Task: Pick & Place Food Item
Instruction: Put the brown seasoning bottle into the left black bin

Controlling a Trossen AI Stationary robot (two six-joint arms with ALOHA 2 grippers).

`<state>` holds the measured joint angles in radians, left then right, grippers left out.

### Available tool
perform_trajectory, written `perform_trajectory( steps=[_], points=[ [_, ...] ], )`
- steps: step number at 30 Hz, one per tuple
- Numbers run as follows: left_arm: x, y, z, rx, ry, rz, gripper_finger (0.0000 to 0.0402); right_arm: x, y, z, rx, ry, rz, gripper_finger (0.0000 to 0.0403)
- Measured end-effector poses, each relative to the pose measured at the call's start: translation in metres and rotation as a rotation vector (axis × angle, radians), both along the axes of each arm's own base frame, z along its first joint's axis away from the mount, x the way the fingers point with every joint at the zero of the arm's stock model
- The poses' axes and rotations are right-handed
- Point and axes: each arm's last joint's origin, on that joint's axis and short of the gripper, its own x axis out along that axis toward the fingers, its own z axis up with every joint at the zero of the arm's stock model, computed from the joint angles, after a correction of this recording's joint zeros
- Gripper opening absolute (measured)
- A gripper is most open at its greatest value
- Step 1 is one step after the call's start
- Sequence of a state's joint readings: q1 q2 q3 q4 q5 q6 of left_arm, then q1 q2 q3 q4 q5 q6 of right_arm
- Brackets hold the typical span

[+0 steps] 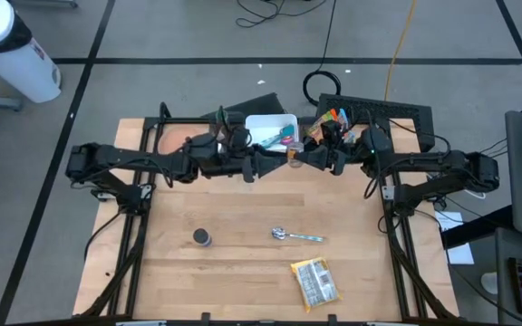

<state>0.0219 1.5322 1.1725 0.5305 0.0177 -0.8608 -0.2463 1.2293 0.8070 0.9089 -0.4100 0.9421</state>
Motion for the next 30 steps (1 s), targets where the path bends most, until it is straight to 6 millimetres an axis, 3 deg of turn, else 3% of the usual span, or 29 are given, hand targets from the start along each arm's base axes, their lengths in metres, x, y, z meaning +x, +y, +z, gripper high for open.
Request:
perform_trajectory(
  steps=[7,12,20,30],
  points=[
    [0.001,0.0,-0.005,0.068,0.043,-0.006,0.0275,-0.001,-0.007,-0.001,0.006,0.017,-0.008,0.0186],
    [0.005,-0.001,-0.027,0.062,0.227,0.002,0.0275,0.0,-0.012,-0.004,0.022,0.033,-0.019,0.0186],
    [0.003,0.008,-0.023,0.083,0.213,0.023,0.0275,-0.001,-0.013,-0.006,0.005,0.06,0.01,0.0186],
    [0.002,0.014,-0.018,0.048,0.164,-0.173,0.0253,-0.003,-0.024,-0.008,0.014,0.094,-0.008,0.0186]
  ],
)
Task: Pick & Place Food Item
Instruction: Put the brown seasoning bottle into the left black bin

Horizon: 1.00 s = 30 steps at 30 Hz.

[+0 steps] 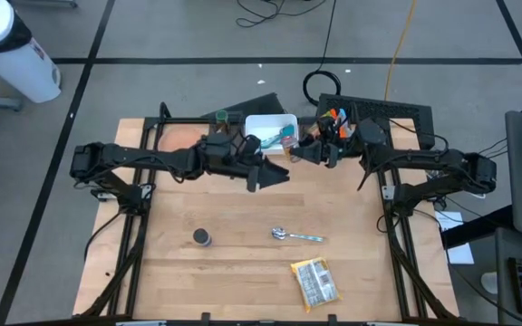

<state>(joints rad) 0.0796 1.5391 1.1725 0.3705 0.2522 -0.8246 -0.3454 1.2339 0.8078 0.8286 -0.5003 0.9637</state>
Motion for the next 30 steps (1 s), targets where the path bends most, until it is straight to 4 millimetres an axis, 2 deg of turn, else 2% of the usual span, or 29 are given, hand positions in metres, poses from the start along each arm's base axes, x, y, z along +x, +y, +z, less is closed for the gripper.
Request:
perform_trajectory(
  steps=[4,7,15,21,30],
  points=[
    [0.0,-0.005,0.0,0.045,-0.007,-0.036,0.0219,-0.002,-0.004,0.001,0.015,-0.003,-0.013,0.0186],
    [0.0,-0.005,-0.001,0.033,0.01,0.02,0.0187,-0.002,-0.006,0.001,0.014,-0.01,-0.019,0.0186],
    [-0.001,0.011,-0.005,-0.011,0.059,0.16,0.0119,-0.002,-0.005,0.001,0.011,-0.009,-0.019,0.0186],
    [-0.001,0.017,-0.005,-0.002,0.051,0.187,0.0095,-0.002,-0.005,0.001,0.011,-0.01,-0.018,0.0186],
    [-0.001,0.021,-0.001,0.01,0.015,0.265,0.0093,-0.002,-0.005,0.002,0.011,-0.017,-0.023,0.0186]
  ],
)
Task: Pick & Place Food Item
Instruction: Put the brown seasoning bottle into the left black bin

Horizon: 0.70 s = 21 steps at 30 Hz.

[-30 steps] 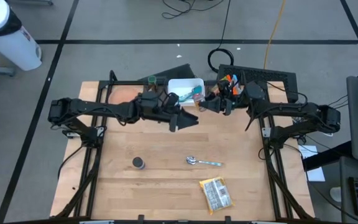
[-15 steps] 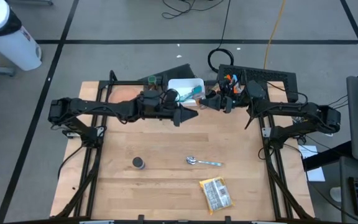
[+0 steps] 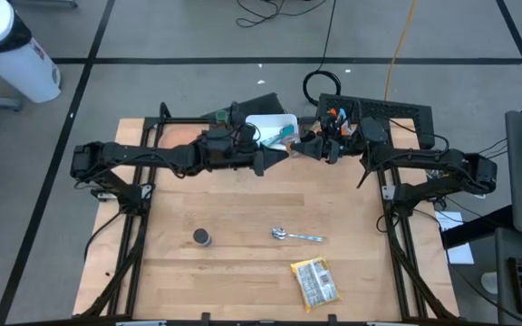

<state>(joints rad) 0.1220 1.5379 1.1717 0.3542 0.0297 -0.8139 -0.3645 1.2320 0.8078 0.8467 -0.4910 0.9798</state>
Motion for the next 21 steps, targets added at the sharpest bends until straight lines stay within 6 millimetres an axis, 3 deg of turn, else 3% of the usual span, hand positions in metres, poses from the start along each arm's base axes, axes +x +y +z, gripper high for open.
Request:
perform_trajectory(
  steps=[21],
  points=[
    [-0.0008,0.0031,0.0096,-0.007,-0.109,0.036,0.0092,0.0017,0.005,0.0017,-0.018,-0.016,-0.035,0.0186]
  ],
)
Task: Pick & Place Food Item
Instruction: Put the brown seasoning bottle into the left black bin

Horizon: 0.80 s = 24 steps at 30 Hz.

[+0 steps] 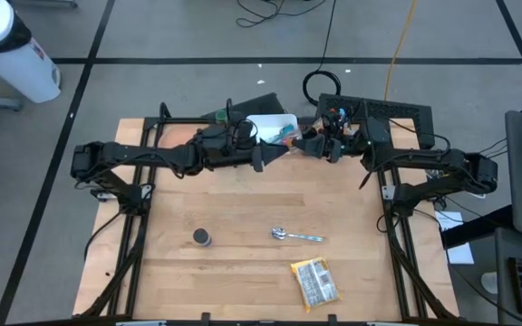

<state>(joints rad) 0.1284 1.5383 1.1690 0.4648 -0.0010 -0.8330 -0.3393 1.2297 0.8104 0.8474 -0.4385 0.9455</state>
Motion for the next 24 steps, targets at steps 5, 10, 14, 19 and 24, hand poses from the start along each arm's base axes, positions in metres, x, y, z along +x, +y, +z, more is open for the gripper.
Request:
perform_trajectory(
  steps=[5,10,14,19,24],
  points=[
    [0.0,0.001,0.0,0.009,0.003,-0.109,0.0092,0.0,0.001,-0.001,0.001,0.005,0.033,0.0186],
    [-0.008,0.01,0.004,0.029,0.02,-0.169,0.0093,0.001,0.001,-0.002,0.007,0.019,0.048,0.0186],
    [-0.02,0.015,0.014,0.033,0.035,-0.165,0.0093,-0.001,0.001,-0.003,0.004,0.029,0.061,0.0186],
    [-0.032,0.022,0.026,0.087,0.015,-0.123,0.0093,-0.002,0.001,-0.002,0.022,0.038,0.074,0.0186],
    [-0.037,0.032,0.028,0.092,0.017,-0.114,0.0093,0.001,0.01,-0.006,0.036,0.086,0.126,0.0186]
  ],
)
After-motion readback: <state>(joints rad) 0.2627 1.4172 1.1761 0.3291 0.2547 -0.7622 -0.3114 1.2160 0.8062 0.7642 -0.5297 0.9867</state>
